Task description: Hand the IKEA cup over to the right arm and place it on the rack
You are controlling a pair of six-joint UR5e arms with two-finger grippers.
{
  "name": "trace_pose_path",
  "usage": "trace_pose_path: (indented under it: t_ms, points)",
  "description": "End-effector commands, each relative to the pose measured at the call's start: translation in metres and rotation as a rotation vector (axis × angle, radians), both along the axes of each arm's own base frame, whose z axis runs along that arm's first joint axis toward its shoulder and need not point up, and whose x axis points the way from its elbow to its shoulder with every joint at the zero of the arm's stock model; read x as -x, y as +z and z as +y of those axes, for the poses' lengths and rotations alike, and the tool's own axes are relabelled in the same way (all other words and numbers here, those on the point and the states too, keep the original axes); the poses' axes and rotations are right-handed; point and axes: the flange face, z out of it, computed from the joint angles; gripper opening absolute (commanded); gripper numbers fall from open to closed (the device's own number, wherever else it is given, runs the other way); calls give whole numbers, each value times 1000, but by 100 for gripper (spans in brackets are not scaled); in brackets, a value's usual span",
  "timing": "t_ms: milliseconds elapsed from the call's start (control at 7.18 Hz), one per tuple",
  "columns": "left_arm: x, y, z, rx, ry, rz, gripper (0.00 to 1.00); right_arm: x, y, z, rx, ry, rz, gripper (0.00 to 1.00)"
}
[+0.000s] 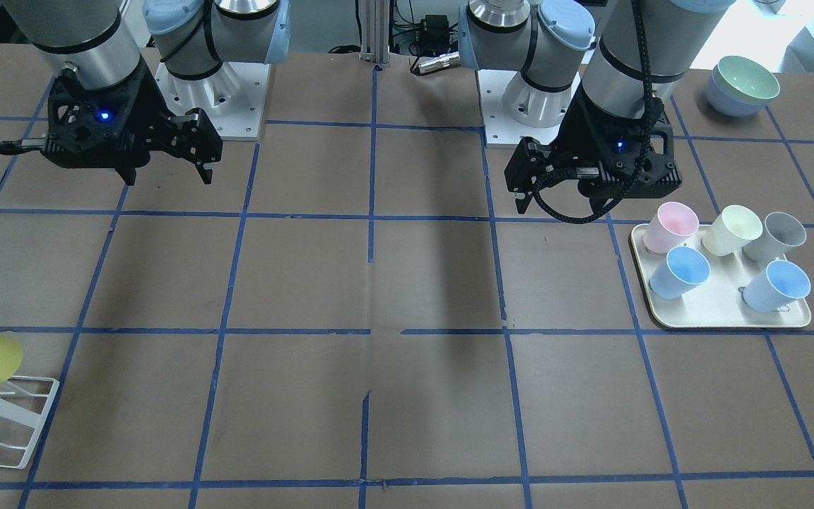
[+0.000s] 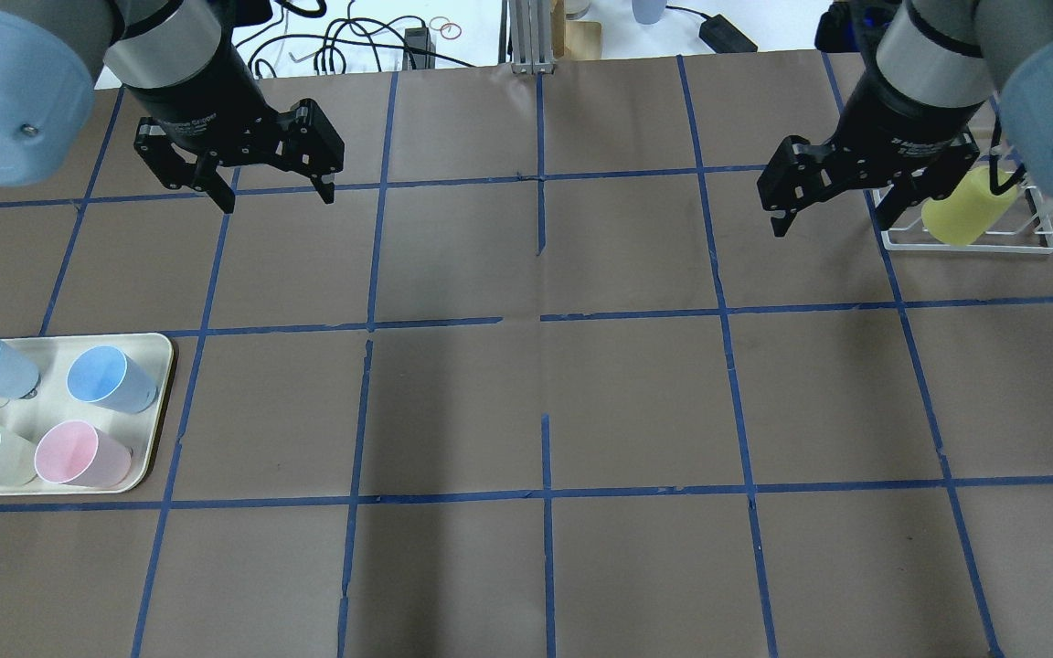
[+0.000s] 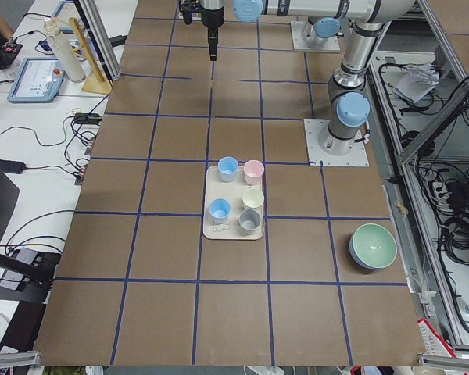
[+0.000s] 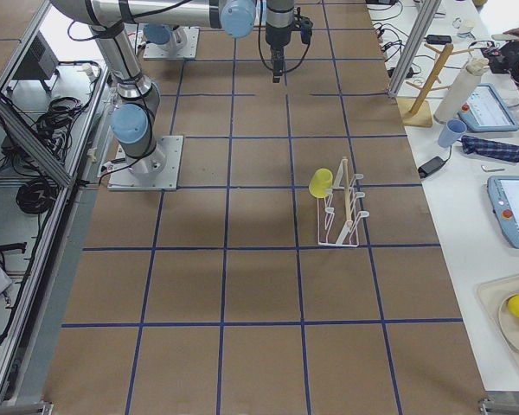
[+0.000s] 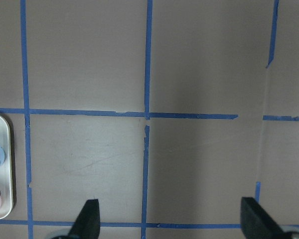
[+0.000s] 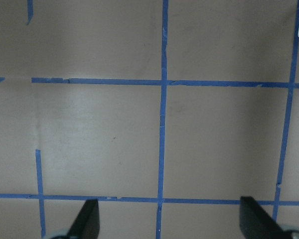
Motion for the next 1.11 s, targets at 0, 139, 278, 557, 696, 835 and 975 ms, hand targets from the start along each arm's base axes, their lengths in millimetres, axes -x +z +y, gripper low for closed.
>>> trace_pose_path:
  t_ms: [0, 139, 278, 557, 696, 835, 975]
  points:
    - [0, 0, 1, 1, -34, -7, 100, -3, 6, 17, -58, -11, 5, 100]
    - [-1, 0, 0, 0, -51, -7, 100, 5, 8, 17, -55, -26, 4, 100]
    - [-1, -1, 1, -2, -50, -7, 100, 15, 12, 16, -48, -50, 1, 100]
    - [0, -1, 1, -2, -44, -1, 100, 18, 16, 18, -37, -57, 4, 100]
    - [0, -1, 1, -2, -44, -1, 100, 17, 17, 20, -36, -57, 4, 100]
    - [0, -1, 1, -2, -44, 1, 100, 17, 17, 19, -33, -55, 3, 100]
    - [0, -1, 1, -2, -46, 1, 100, 16, 17, 19, -33, -55, 1, 100]
